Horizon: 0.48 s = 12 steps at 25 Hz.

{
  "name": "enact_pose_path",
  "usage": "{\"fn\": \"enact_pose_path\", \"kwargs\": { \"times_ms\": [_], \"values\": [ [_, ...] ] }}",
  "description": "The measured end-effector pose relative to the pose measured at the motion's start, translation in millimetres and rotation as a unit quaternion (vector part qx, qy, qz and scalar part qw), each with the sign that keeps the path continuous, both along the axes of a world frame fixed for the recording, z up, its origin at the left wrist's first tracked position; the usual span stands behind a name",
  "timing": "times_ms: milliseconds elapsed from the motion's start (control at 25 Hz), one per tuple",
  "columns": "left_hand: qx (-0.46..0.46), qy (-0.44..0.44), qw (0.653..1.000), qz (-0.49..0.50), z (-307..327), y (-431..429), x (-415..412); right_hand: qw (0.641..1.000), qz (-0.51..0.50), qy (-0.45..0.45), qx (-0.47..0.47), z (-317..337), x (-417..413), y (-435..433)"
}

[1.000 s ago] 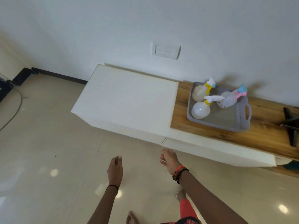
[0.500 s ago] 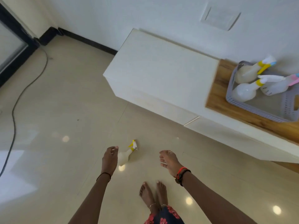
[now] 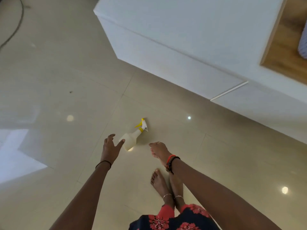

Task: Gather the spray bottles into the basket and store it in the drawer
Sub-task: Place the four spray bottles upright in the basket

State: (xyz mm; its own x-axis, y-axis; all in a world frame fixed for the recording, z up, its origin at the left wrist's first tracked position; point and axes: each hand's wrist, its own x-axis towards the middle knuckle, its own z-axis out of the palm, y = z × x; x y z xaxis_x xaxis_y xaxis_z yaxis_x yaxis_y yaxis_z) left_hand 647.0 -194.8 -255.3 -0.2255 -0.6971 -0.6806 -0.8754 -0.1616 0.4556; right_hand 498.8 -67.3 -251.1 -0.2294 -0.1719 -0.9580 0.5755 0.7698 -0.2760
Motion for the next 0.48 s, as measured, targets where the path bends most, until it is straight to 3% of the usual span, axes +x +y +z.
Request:
{"fn": "enact_pose_path", "kwargs": {
  "times_ms": [240,480],
  "values": [
    [0.007,-0.092,0.981,-0.168,-105.0,-5.0,-12.8,0.999,-0.017,-0.034,0.002,-117.5,15.7,-30.5],
    [0.027,-0.141,0.965,-0.218,-178.6,-12.3,-13.7,0.998,0.008,-0.054,-0.019,-197.6,22.4,-56.1]
  ]
}}
